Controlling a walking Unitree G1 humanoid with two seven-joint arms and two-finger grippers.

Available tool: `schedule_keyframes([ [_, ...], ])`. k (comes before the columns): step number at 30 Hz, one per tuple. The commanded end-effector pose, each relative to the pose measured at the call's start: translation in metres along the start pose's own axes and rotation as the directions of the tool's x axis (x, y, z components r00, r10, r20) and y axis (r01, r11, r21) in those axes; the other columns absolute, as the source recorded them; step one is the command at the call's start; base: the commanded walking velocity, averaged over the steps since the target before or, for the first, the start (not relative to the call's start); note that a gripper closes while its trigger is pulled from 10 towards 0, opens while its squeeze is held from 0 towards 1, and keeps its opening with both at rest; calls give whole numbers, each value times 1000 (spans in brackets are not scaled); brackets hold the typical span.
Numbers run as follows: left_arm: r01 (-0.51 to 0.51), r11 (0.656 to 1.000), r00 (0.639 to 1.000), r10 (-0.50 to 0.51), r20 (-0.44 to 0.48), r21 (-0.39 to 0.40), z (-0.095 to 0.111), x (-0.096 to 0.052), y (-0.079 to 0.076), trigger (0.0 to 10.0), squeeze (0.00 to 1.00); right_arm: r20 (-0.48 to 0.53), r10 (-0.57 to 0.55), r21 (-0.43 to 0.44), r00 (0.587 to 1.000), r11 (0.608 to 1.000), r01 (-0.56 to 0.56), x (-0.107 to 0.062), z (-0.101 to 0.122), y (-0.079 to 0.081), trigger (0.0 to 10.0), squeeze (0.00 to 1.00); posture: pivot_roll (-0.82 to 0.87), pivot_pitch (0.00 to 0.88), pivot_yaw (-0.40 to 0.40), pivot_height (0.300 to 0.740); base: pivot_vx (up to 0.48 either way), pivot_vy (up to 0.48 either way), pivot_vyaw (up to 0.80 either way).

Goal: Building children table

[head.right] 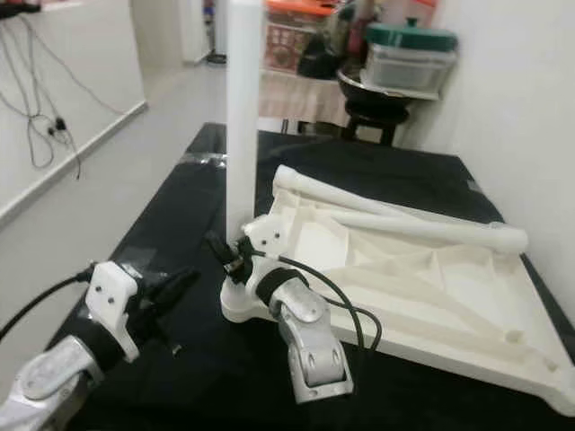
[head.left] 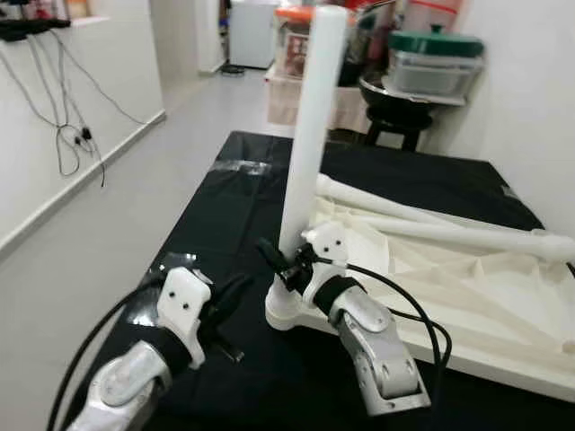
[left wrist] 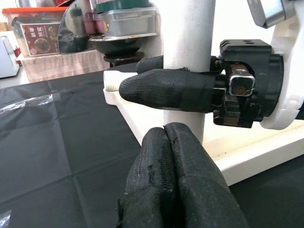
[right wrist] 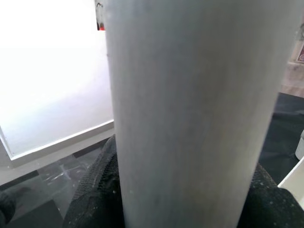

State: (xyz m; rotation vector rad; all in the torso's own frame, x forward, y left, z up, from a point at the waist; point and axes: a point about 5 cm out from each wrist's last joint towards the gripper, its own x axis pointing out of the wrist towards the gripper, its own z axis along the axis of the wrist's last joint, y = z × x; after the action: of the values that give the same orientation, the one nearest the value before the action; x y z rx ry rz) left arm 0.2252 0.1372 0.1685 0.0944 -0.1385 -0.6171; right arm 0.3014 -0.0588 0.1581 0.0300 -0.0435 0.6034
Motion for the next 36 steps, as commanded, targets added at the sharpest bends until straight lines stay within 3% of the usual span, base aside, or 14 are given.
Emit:
schedule_keyframes([
  [1,7,1000,1000,-7,-24,-2,-3,-1,2,10000,0,-142,-50,52,989,997,58,-3,-30,-6,0,0,6,35,-98,740,0,0,0],
  [4,5,1000,1000,-5,-24,1,-3,-1,1,10000,0,-148,-53,51,988,997,61,-2,-27,-8,0,0,10,34,-96,740,0,0,0],
  [5,2,1000,1000,-2,-24,2,-3,-1,1,10000,0,-157,-63,37,986,997,69,-1,-25,-10,10000,0,13,29,-97,740,0,0,0],
  [8,2,1000,1000,-1,-24,4,-4,0,0,10000,0,-136,-65,41,989,997,71,3,-17,-19,10000,0,27,21,-107,740,0,0,0],
  [9,3,1000,1000,-3,-25,6,-4,0,0,10000,0,-109,-18,45,994,999,23,5,-11,-21,10000,294,28,19,-109,740,0,0,0],
  [10,4,1000,1000,-4,-26,12,-4,1,0,10000,0,-78,31,51,996,998,-27,8,-4,-25,10000,796,27,15,-110,740,0,0,0],
  [11,4,1000,1000,-3,-25,16,-5,1,-1,10000,0,-52,109,53,993,993,-106,11,3,-31,10000,1000,32,8,-113,740,0,0,0],
  [18,-34,999,999,34,-11,27,-4,-2,-3,10000,0,-47,279,-10,959,960,-279,19,22,-69,10000,1000,42,0,-119,740,0,0,0],
  [19,-51,998,999,51,-5,31,-3,-5,-5,10000,0,-67,309,-28,949,950,-312,19,25,-78,10000,302,50,0,-121,740,0,0,0],
  [20,-62,998,998,62,-1,20,-3,-9,-8,10000,0,-88,342,-40,936,937,-346,20,30,-87,10000,0,58,0,-123,740,0,0,0],
  [22,-61,998,998,62,-8,9,-6,-19,-21,10000,0,-108,406,-36,907,910,-412,19,41,-103,10000,0,65,0,-123,740,0,0,0],
  [28,-43,999,998,44,-47,13,-17,-26,-38,10000,0,-133,454,-2,881,889,-459,16,45,-116,10000,0,89,0,-125,740,0,0,0],
  [34,-67,998,997,67,-34,6,-18,-26,-40,10000,0,-121,470,38,874,882,-469,15,46,-124,9765,0,103,0,-136,740,0,0,0],
  [36,-60,998,998,60,-15,-4,-19,-21,-40,10000,0,-109,506,74,856,863,-500,9,43,-126,0,0,92,0,-131,740,0,0,0],
])
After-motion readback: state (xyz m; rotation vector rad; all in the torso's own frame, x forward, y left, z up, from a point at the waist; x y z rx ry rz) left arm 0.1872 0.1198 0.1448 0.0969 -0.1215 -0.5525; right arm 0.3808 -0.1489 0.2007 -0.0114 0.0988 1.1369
